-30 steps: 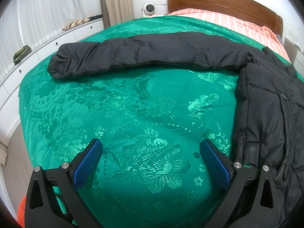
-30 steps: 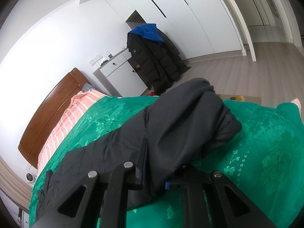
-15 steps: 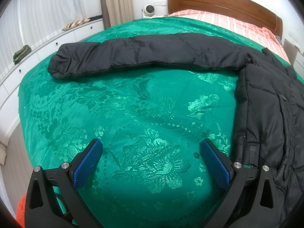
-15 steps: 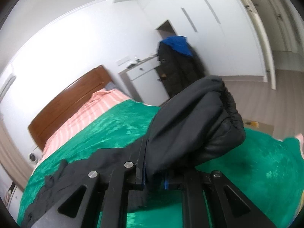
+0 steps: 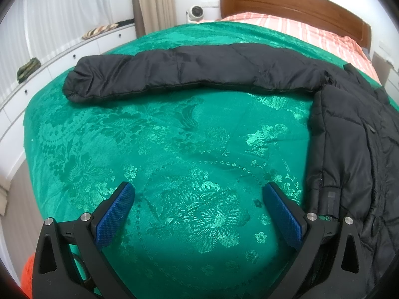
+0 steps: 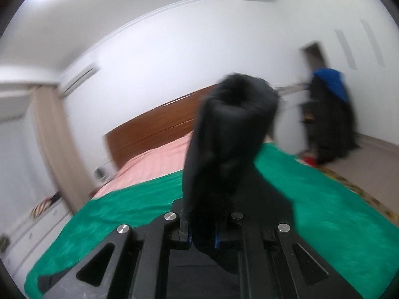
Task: Fold large clothes
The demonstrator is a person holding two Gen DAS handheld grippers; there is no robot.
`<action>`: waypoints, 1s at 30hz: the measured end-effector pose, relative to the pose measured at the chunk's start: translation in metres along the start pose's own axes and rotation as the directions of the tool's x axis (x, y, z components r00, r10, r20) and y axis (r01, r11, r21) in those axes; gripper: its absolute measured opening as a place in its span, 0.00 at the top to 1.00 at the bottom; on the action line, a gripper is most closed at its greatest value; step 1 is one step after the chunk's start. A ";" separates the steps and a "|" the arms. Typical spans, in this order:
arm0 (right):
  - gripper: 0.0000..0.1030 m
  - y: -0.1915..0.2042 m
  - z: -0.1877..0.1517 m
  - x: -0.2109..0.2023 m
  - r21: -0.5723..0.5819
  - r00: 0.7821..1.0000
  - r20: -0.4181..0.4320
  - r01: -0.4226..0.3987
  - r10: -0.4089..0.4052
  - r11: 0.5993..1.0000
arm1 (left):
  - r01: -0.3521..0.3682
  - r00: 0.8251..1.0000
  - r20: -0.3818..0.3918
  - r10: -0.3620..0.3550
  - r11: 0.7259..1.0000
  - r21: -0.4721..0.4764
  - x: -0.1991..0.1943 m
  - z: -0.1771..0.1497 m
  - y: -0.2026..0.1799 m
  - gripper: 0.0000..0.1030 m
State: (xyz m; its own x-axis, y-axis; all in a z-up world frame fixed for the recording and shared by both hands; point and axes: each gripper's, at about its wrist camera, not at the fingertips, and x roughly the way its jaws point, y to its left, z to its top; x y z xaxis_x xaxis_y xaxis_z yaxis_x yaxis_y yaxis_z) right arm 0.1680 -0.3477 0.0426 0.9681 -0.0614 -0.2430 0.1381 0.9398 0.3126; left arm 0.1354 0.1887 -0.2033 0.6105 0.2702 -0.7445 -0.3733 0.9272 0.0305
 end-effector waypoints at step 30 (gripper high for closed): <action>0.22 0.029 -0.250 0.019 -0.168 0.731 -0.677 -0.266 0.085 0.949 | 0.006 1.000 0.002 -0.006 1.000 -0.001 0.002 0.001 0.003 0.00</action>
State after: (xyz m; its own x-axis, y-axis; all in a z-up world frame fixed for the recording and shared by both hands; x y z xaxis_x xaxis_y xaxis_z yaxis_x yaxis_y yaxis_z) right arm 0.1378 -0.2372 -0.1823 0.5784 0.2624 -0.7724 -0.1618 0.9649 0.2066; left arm 0.1357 0.1926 -0.2044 0.6137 0.2653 -0.7436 -0.3704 0.9285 0.0256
